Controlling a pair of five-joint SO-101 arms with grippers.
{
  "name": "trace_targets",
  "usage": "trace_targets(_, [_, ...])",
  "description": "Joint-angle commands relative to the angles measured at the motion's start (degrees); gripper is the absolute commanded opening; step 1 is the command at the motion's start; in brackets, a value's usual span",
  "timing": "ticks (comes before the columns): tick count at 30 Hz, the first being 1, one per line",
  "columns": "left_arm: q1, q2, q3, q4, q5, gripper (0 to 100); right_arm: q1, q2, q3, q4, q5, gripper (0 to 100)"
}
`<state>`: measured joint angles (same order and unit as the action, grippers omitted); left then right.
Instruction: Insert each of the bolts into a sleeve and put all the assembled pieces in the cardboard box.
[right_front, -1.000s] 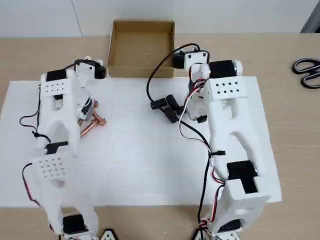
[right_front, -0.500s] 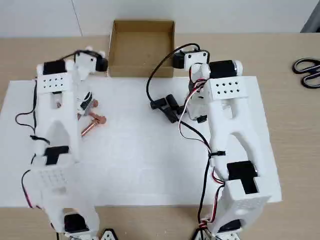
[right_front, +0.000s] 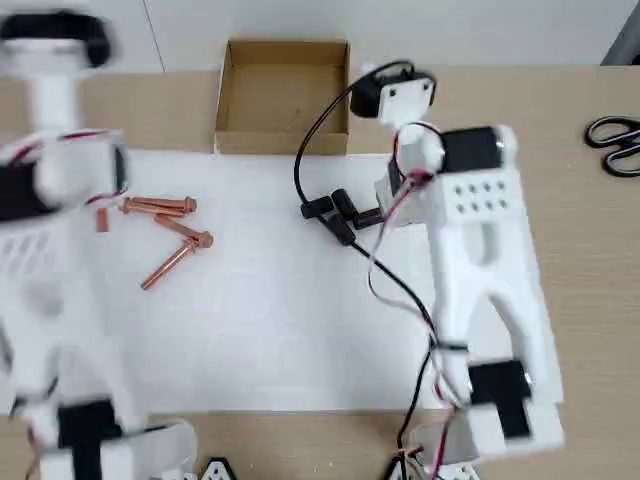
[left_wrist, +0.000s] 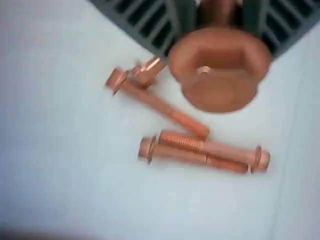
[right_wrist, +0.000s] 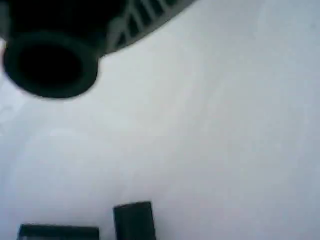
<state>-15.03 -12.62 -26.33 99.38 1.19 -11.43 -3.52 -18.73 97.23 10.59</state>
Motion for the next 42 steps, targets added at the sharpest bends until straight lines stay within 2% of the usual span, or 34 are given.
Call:
trace_targets(1, [0.62, -12.57, 3.38, 0.97, 2.81, 1, -0.04, -12.79, -2.90, 0.92, -0.09, 0.4])
trace_targets(5, [4.13, -25.85, 14.46, 0.97, 2.99, 1, -0.04, -24.75, -1.67, 1.27, -0.09, 0.4])
trace_targets(10, [14.51, -40.62, 32.75, -2.81, 2.99, 1, 0.04, -39.60, 9.85, 0.66, -0.44, 0.4])
trace_targets(14, [18.55, -50.46, 45.85, -14.42, 4.22, 1, 0.04, -48.66, 22.95, -1.89, -0.35, 0.4])
trace_targets(20, [21.10, -59.96, 64.66, -37.71, 18.99, 1, 0.04, -57.27, 49.05, -17.10, -0.53, 0.4])
trace_targets(23, [21.98, -61.80, 69.58, -43.43, 21.63, 1, -0.13, -61.58, 59.87, -25.27, -1.58, 0.4])
trace_targets(30, [22.07, -61.71, 71.25, -44.48, 21.63, 1, -10.07, -76.18, 75.87, -36.18, -12.13, 0.4])
trace_targets(35, [24.26, -62.07, 73.01, -44.40, 21.63, 1, -13.76, -84.53, 86.68, -45.23, -12.40, 0.4])
trace_targets(42, [27.60, -62.07, 73.36, -44.75, 21.71, 1, -21.41, -92.79, 97.23, -52.88, -12.31, 0.4])
